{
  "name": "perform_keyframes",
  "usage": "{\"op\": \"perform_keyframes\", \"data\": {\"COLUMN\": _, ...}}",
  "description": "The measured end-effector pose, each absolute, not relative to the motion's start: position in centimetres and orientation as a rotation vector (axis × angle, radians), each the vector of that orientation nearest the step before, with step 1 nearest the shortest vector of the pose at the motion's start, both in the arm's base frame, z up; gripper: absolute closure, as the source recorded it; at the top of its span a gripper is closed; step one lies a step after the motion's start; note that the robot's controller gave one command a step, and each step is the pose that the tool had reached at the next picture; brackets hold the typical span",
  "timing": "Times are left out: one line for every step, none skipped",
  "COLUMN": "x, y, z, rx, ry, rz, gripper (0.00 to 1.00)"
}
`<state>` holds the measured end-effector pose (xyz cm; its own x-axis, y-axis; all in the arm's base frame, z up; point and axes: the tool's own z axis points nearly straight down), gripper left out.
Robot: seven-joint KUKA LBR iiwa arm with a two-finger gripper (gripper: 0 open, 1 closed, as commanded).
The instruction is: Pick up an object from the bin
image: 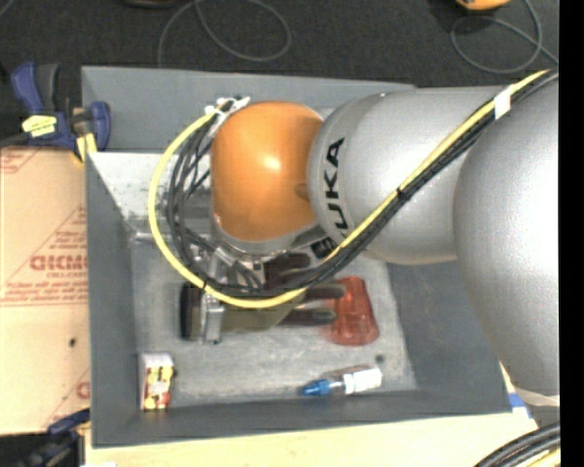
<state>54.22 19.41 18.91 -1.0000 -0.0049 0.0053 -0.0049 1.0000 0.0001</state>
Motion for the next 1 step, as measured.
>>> {"op": "perform_keyframes", "data": {"x": 54.38, "y": 19.30, "z": 19.38, "rx": 0.000, "ry": -3.144, "rz": -0.003, "gripper": 0.00}}
